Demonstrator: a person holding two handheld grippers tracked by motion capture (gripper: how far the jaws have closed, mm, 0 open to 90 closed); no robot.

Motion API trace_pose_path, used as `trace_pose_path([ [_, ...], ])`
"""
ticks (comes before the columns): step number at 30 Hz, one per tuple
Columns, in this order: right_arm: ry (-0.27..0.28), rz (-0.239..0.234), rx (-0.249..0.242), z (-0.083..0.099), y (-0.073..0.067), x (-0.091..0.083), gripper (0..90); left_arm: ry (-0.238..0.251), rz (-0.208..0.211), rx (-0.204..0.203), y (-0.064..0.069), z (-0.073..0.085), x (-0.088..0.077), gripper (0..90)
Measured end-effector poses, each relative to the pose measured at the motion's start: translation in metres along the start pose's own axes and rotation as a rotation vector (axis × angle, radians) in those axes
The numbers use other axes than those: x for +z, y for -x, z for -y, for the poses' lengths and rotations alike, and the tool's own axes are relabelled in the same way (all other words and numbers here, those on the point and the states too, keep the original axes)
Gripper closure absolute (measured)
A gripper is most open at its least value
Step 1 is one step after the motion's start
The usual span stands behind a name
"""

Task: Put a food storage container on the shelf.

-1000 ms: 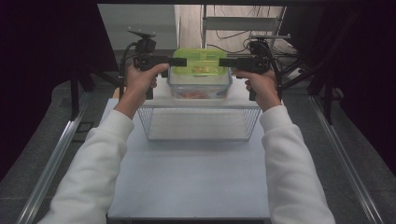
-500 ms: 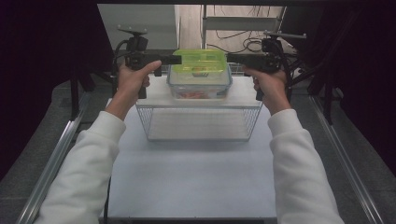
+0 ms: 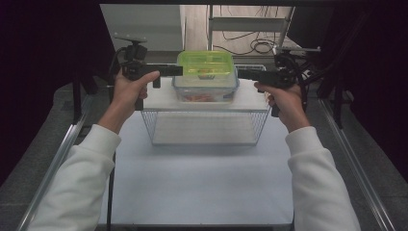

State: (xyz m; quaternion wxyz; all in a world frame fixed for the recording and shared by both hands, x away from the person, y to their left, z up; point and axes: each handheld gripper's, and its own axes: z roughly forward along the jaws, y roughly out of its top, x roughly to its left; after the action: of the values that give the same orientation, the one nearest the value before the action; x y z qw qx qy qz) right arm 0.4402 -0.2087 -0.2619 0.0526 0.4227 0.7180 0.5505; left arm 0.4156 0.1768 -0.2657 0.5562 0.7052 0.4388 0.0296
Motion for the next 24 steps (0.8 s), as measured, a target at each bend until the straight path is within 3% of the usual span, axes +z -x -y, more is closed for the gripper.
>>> trace_pose_path([
  [7,-0.030,-0.017,-0.001,0.013,0.001,-0.010,42.6,-0.019,0.000,0.011,-0.003,0.018,-0.021,16.5],
  [13,-0.076,-0.028,-0.056,0.036,-0.007,-0.023,41.0,-0.040,-0.014,0.045,-0.001,0.048,-0.039,17.2],
  [14,-0.079,-0.033,-0.060,0.039,-0.007,-0.024,40.9,-0.050,0.000,0.046,-0.002,0.058,-0.041,17.2],
  [19,-0.120,-0.046,-0.068,0.065,0.001,-0.026,40.2,-0.103,0.009,0.057,-0.006,0.092,-0.038,17.8],
  [24,-0.152,-0.054,-0.066,0.094,0.011,-0.028,39.5,-0.126,0.009,0.076,-0.009,0.122,-0.031,18.7],
])
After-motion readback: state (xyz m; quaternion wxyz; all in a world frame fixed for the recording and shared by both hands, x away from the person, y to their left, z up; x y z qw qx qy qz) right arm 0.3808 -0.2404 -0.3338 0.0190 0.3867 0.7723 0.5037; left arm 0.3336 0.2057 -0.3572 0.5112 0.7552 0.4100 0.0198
